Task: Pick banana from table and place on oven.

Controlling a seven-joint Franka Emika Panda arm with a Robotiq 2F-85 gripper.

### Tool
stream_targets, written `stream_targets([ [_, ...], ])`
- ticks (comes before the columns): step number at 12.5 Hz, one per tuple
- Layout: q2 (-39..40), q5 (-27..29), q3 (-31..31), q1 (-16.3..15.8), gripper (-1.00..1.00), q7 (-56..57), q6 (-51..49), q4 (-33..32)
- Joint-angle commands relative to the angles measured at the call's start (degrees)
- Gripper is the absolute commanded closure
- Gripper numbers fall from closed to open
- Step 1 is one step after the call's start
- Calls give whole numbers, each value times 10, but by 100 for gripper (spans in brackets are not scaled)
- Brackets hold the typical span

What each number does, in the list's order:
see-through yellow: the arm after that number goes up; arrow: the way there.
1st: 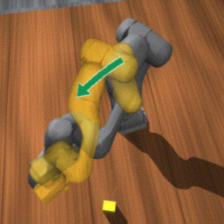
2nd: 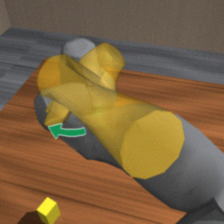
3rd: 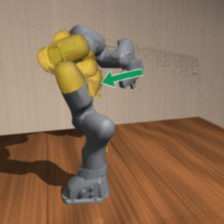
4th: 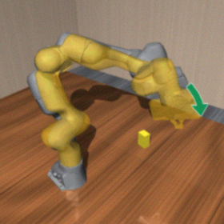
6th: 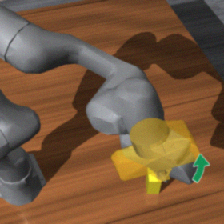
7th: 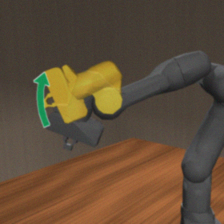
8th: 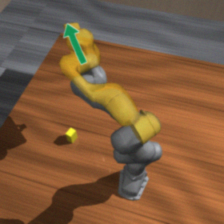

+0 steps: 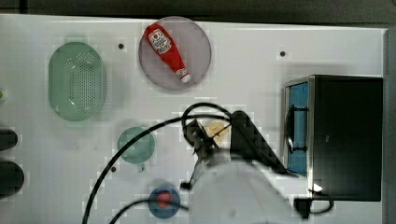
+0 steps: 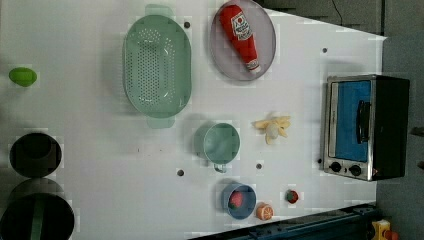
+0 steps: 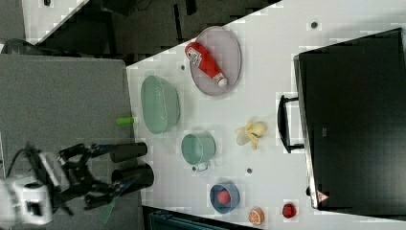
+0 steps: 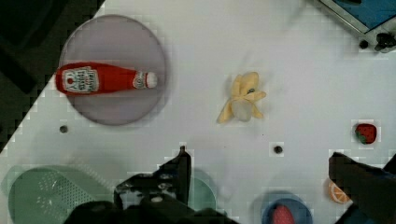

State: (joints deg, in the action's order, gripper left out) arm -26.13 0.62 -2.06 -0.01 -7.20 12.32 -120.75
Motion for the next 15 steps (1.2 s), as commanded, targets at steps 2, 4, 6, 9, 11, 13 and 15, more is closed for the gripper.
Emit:
stream_targets([
  [2,98,-3,0,6,-100,-20,131,-114],
  [4,145,-3,-1,7,-100,-20,223,-152],
  [6,201,-3,-1,7,-100,-20,295,-176],
  [9,289,-2,-1,7,-100,-20,379,-194],
  [11,345,-2,-1,7,-100,-20,428,-199],
  [13,397,-2,0,7,-100,-20,476,-199],
  [15,435,-2,0,7,-100,-21,524,-199],
])
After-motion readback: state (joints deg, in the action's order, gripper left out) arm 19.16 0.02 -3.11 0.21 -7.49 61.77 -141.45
